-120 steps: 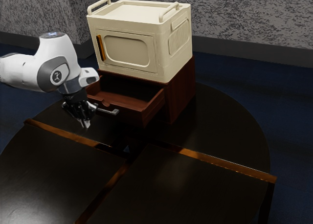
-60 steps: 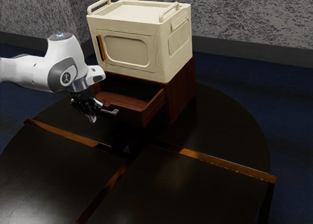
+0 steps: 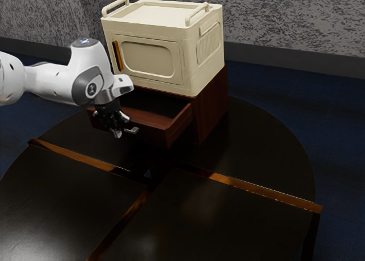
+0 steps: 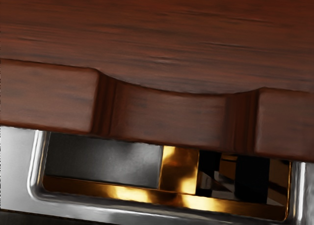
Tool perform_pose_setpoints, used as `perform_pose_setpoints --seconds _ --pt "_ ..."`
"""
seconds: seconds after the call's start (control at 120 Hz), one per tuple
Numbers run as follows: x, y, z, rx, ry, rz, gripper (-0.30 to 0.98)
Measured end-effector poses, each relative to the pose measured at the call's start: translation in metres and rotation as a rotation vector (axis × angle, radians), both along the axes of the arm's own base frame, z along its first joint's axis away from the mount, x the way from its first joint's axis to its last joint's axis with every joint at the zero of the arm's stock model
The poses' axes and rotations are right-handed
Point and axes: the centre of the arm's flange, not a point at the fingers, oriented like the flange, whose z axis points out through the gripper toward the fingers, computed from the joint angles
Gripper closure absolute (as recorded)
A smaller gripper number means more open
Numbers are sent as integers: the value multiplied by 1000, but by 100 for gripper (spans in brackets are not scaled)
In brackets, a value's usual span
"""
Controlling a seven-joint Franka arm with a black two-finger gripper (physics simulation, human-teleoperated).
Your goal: Push the drawer handle with one arm to close the drawer
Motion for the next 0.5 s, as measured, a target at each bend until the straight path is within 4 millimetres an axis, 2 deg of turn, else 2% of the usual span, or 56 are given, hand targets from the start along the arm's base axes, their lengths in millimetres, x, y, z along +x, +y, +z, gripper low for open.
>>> perform_pose_setpoints --seconds 0.217,0.5 --pt "14 -1 -3 9 -7 -10 79" --pt "42 -3 -7 24 -36 -26 79"
